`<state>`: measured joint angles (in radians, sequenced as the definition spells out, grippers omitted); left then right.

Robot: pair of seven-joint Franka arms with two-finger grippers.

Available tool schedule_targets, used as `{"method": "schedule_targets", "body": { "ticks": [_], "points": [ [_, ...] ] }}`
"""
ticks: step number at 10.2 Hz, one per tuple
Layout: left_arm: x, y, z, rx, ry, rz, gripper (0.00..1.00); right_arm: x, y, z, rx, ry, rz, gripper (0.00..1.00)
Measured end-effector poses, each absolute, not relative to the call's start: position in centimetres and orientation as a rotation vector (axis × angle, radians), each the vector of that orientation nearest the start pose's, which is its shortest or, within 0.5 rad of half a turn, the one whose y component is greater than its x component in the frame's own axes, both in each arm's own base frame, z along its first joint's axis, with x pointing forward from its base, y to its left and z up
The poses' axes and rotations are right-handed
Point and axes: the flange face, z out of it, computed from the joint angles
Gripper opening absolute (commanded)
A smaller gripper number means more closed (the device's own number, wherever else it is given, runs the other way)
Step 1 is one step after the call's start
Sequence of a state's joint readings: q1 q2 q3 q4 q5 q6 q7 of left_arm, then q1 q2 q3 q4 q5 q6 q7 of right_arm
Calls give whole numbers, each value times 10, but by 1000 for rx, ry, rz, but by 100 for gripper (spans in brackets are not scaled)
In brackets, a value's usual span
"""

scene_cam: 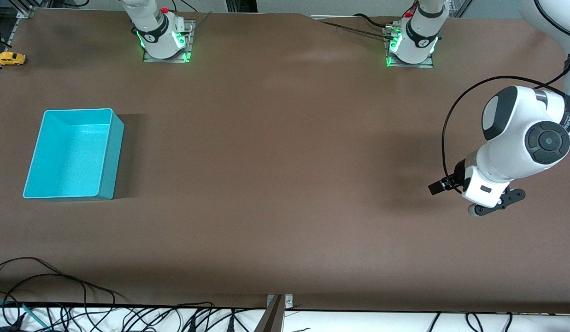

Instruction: Wind up and store yellow beetle car

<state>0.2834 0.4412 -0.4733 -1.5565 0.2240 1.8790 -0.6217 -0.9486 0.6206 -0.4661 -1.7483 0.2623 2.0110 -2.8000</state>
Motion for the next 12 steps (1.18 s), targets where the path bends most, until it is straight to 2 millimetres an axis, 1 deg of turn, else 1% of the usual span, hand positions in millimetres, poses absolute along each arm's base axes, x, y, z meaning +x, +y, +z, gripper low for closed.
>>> {"method": "schedule_targets", "body": {
  "ticks": [2,4,5,8,10,12],
  "points": [
    [663,-68,409,-3043,-599,88,100,133,-622,216,-2315,-1723,-159,100],
    [663,-68,409,-3043,-599,88,100,140,-631,213,-2336,-1765,-148,100],
    [663,-68,409,-3043,-599,88,100,140,-635,211,-2341,-1768,-143,100],
    [663,-68,409,-3043,-598,88,100,128,-641,204,-2356,-1748,-134,100],
    [663,-68,409,-3043,-598,88,100,126,-644,204,-2379,-1740,-143,100],
    [663,-68,409,-3043,-598,88,100,117,-650,205,-2423,-1713,-166,100]
  ]
}}
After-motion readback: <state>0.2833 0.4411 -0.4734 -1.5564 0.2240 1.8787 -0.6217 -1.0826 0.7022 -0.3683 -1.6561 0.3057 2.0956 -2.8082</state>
